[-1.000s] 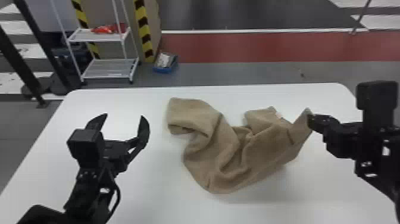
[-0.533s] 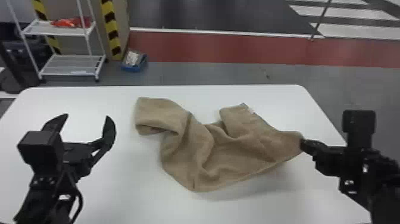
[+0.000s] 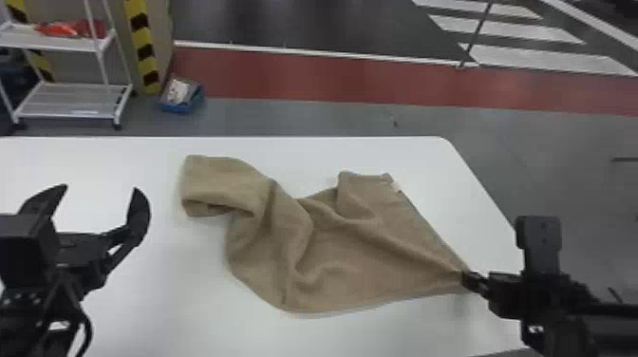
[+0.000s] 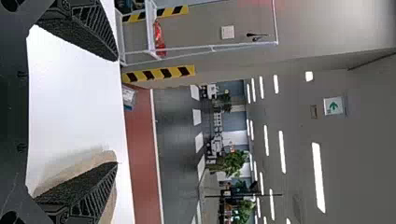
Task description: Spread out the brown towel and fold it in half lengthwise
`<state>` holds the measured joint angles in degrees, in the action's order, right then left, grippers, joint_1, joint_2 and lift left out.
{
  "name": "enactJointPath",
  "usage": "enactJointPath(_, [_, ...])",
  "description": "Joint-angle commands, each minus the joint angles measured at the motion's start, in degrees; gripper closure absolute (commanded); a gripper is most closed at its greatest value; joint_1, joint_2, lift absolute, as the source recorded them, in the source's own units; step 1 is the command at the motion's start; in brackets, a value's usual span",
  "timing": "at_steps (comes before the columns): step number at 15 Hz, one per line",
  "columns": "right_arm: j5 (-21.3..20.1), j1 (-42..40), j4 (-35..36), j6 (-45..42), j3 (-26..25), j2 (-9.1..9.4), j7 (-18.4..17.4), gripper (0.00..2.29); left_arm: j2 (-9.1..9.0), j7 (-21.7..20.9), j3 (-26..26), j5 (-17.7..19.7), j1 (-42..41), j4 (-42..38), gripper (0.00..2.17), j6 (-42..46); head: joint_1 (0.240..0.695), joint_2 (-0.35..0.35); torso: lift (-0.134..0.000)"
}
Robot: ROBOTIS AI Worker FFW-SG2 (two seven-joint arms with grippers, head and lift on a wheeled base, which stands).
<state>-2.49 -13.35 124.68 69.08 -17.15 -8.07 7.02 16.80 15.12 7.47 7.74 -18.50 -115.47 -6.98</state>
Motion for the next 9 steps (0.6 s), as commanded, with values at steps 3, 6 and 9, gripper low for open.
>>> enactJointPath(3, [-1.90,-1.86,4.08,0.14,-0.51,0.16,-2.89,0.06,0.25,-0.09,0.35,0.34,0.49,0.87,0.08,0.69,0.695,-0.220,-0.125])
enactJointPath(6, [0.47,-2.73,6.11,-5.66,0.28,1.04,-3.06,0.07,0.69,-0.26,0.35,0.87,0.57,0.87,0.08,1.39,0.695,-0.232,-0.125])
enactJointPath(9, [4.60,-3.44,8.39,-14.28,3.97,3.50,4.93,0.27,2.54,-0.44,0.61,2.63,1.54,1.48,0.08,1.57,0.695,-0.195,-0.125])
